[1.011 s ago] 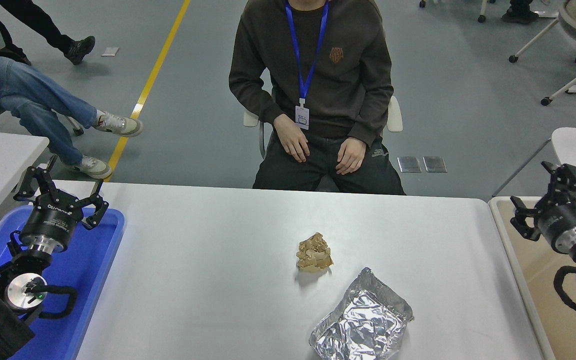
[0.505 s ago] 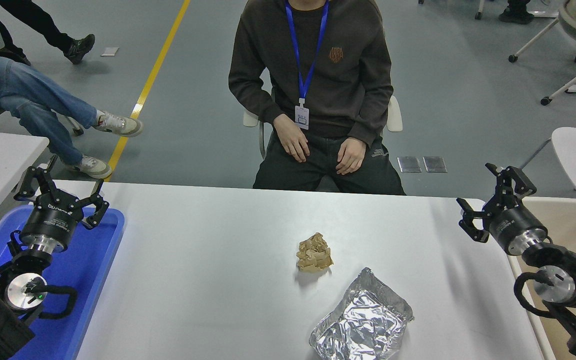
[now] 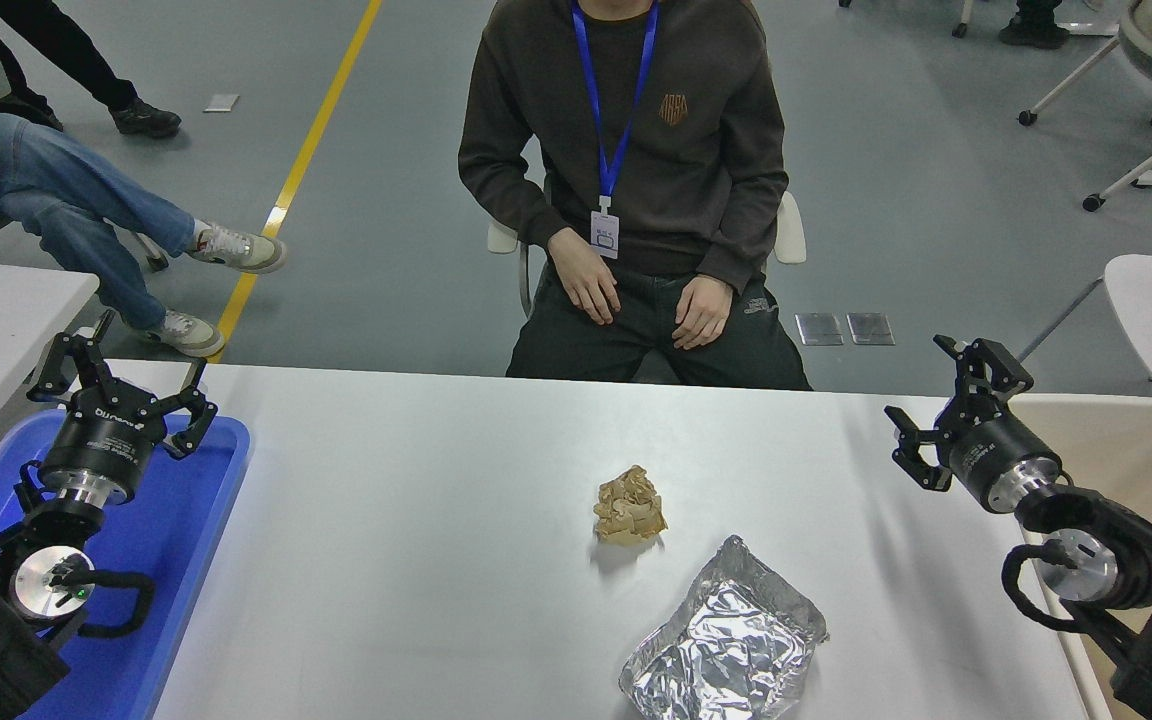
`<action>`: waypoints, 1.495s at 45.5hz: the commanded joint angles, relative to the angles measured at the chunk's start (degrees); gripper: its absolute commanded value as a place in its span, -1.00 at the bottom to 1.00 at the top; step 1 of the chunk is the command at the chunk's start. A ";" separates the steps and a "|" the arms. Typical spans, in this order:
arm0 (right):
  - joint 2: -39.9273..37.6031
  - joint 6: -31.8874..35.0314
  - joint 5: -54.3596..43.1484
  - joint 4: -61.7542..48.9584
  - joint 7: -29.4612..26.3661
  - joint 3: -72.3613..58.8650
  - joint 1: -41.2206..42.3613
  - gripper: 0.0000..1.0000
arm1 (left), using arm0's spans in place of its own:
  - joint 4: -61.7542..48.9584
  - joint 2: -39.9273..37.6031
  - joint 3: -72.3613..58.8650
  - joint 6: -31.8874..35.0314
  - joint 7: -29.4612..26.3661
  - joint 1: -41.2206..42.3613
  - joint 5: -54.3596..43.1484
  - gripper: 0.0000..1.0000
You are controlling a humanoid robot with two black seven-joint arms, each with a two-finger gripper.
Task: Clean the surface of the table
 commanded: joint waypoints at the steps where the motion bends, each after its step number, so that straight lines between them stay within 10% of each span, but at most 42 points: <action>1: -0.20 -0.37 -0.69 -0.55 0.08 0.29 -0.06 1.00 | 0.00 0.00 0.09 0.08 0.00 0.07 0.00 1.00; 33: -10.13 1.65 -4.20 8.06 0.00 -4.10 5.91 1.00 | 0.00 0.00 0.00 -0.01 0.00 -0.02 0.00 1.00; 45: -12.16 1.39 -26.69 8.41 0.26 -6.66 8.90 1.00 | 0.00 0.00 0.00 -0.01 0.00 -0.02 0.00 1.00; 68: -12.24 2.36 -38.99 19.49 5.80 -16.67 11.27 1.00 | 0.00 0.00 0.00 -0.01 0.00 -0.02 0.00 1.00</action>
